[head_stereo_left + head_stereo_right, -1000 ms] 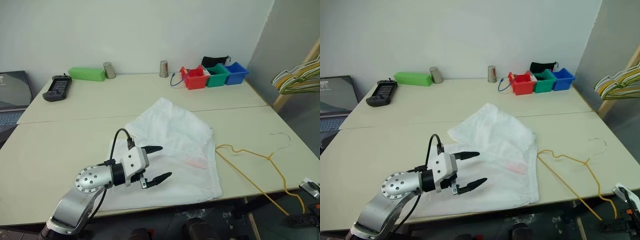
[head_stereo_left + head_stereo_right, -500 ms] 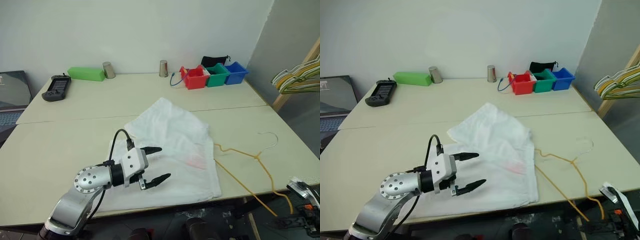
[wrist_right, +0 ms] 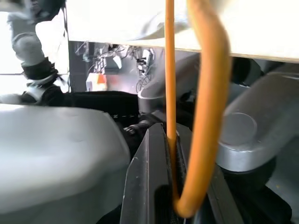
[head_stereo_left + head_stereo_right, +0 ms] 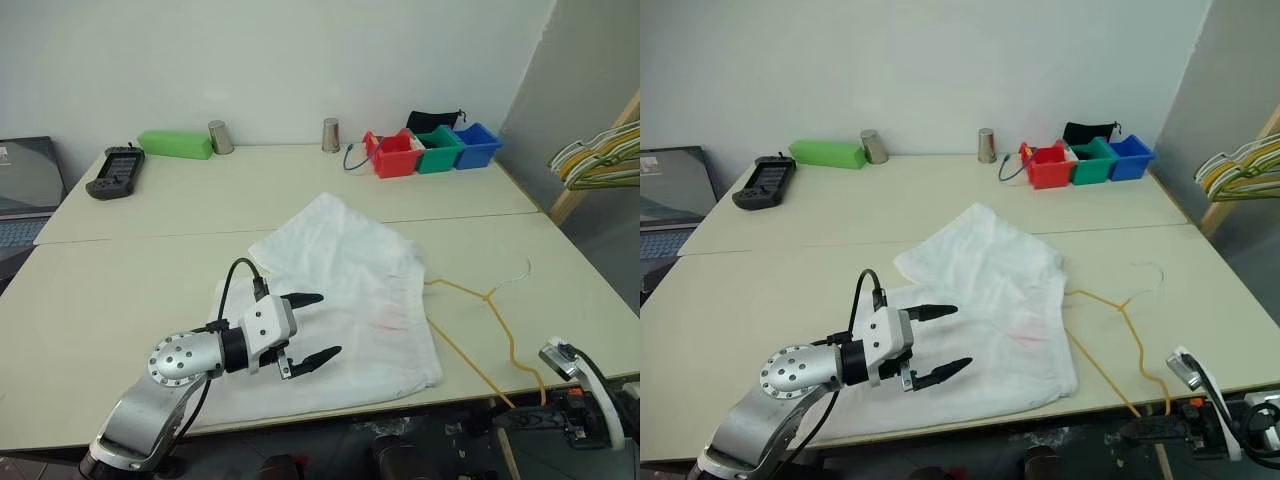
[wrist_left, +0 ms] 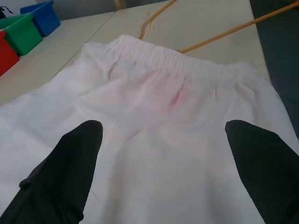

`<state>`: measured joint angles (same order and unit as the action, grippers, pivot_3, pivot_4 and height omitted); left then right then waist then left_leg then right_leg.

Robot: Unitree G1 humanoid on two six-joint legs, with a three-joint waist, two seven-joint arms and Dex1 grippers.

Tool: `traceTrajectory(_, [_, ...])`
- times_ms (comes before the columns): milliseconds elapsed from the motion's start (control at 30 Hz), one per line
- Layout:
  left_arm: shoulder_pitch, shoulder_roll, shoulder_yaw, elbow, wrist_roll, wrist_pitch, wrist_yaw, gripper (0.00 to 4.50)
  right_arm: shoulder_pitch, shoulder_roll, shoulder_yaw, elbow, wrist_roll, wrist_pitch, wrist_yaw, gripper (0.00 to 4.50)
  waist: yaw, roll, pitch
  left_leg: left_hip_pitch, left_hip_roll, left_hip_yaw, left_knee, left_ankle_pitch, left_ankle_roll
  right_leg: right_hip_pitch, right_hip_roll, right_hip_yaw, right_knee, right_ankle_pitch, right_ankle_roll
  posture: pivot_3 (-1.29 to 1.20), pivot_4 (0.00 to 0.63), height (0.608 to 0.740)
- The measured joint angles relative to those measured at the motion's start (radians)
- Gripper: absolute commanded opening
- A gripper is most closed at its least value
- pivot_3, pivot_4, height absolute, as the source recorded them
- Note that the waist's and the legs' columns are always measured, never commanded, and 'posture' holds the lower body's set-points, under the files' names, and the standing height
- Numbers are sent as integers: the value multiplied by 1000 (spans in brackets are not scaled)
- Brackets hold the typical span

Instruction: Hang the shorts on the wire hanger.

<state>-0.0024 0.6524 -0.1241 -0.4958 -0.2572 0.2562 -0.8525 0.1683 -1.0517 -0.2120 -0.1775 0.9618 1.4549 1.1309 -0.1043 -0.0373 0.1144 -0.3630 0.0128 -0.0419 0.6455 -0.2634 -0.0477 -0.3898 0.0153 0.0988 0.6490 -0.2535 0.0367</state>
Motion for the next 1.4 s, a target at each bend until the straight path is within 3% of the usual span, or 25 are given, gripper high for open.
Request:
traceTrajectory(567, [-11, 4, 0, -3, 8, 1, 9, 4479, -202, 212, 49, 72, 4, 69, -158, 0, 9, 1, 0, 0, 0, 0, 0, -1, 2, 0, 0, 0, -2, 2, 3, -53, 74, 740])
traceTrajectory(767, [-14, 4, -1, -3, 11, 0, 9, 4479, -283, 348, -48, 168, 2, 142, -304, 0, 16, 2, 0, 0, 0, 0, 0, -1, 2, 0, 0, 1, -1, 2, 3, -47, 71, 740])
traceTrajectory(1033, [-14, 4, -1, -3, 13, 0, 10, 4479, -283, 358, -157, 232, 90, 153, -451, 0, 18, 3, 0, -1, 0, 0, 0, -1, 2, 0, 0, 0, -2, 4, 6, -45, 61, 740])
traceTrajectory(1267, [-26, 4, -3, -3, 14, 0, 9, 4479, -383, 507, -208, 302, 119, 153, -619, 0, 8, 6, -2, 0, 0, 1, 1, -1, 2, 1, 1, 1, -1, 4, 6, -49, 52, 740])
traceTrajectory(1400, [-31, 9, -3, -3, 14, -1, 6, 4479, -465, 520, -262, 357, 93, 151, -686, 0, 8, 7, -3, -1, 0, 1, 1, -1, 2, 0, 0, 2, -2, 5, 7, -49, 48, 740])
